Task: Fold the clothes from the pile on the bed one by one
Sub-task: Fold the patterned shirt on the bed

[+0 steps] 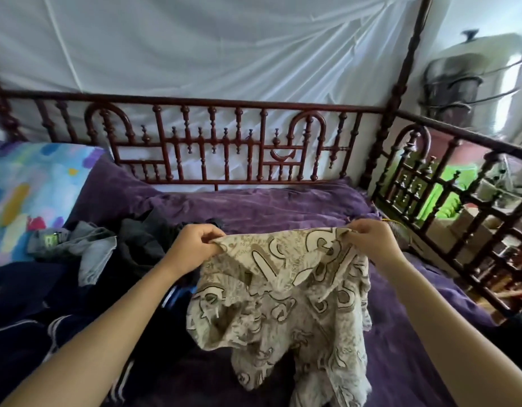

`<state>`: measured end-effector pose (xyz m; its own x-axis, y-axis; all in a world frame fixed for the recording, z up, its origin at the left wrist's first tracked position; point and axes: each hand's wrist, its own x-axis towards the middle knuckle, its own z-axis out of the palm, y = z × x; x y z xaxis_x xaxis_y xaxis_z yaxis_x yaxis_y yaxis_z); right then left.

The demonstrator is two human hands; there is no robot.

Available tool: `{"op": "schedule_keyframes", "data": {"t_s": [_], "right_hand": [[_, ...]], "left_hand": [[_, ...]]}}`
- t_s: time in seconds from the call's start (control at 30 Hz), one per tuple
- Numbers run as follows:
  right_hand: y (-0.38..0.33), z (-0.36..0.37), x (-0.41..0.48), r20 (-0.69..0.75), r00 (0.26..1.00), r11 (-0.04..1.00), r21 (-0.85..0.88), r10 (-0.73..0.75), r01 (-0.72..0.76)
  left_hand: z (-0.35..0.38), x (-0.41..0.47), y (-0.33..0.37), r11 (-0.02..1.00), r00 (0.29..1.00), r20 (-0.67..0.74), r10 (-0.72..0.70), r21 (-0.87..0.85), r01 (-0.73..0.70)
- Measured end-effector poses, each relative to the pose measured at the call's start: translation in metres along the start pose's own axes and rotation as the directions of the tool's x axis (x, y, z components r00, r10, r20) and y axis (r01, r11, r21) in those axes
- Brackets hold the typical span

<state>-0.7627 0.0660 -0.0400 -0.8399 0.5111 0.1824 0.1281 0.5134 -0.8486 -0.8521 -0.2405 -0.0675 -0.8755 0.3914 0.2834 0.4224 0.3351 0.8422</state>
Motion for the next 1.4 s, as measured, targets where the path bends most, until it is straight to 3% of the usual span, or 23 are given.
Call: {"op": "schedule_keyframes", "data": {"t_s": [0.27,0.53,0.6,0.7,0.8,0.9,1.0,1.17,1.27,1.4], "right_hand": [[-0.018,0.023,0.011,0.009,0.998,0.972,0.227,0.054,-0.055],[-0.047,0.035,0.038,0.173,0.984,0.91,0.414,-0.034,-0.041],[-0.042,0.045,0.044,0.188,0.982,0.937,0.345,-0.017,-0.049],[-0.012,0.074,0.048,0.13,0.991,0.998,0.05,0.032,-0.038],[0.027,0.109,0.029,0.279,0.957,0.964,-0.268,0.079,-0.001],[0.065,0.143,-0.004,0.424,0.894,0.92,-0.39,0.147,0.034],[0.091,0.169,-0.043,0.515,0.838,0.899,-0.431,0.178,0.075],[0.096,0.196,-0.082,0.635,0.748,0.938,-0.344,0.192,0.051],[0.077,0.21,-0.091,0.642,0.764,0.955,-0.26,0.061,0.143],[0.052,0.213,-0.08,0.499,0.865,0.974,-0.162,-0.057,0.158]], "left_hand": [[-0.053,0.015,0.015,0.999,0.991,-0.13,0.041,-0.016,-0.043],[-0.089,0.025,0.027,0.983,0.951,-0.306,0.045,-0.157,-0.097],[-0.089,0.027,0.025,0.986,0.954,-0.3,0.031,-0.146,-0.078],[-0.078,0.026,0.011,0.992,0.962,-0.272,-0.03,-0.122,-0.003],[-0.063,0.019,-0.011,0.998,0.97,-0.235,-0.069,-0.031,0.063],[-0.053,0.012,-0.026,0.992,0.979,-0.188,-0.082,0.082,0.099],[-0.049,0.007,-0.031,0.989,0.979,-0.186,-0.08,0.111,0.102],[-0.051,0.008,-0.023,0.995,0.983,-0.184,-0.029,0.092,0.047],[-0.053,0.009,-0.014,0.996,0.984,-0.176,0.019,0.092,-0.002],[-0.061,0.012,0.001,0.989,0.974,-0.209,0.088,0.132,-0.062]]}}
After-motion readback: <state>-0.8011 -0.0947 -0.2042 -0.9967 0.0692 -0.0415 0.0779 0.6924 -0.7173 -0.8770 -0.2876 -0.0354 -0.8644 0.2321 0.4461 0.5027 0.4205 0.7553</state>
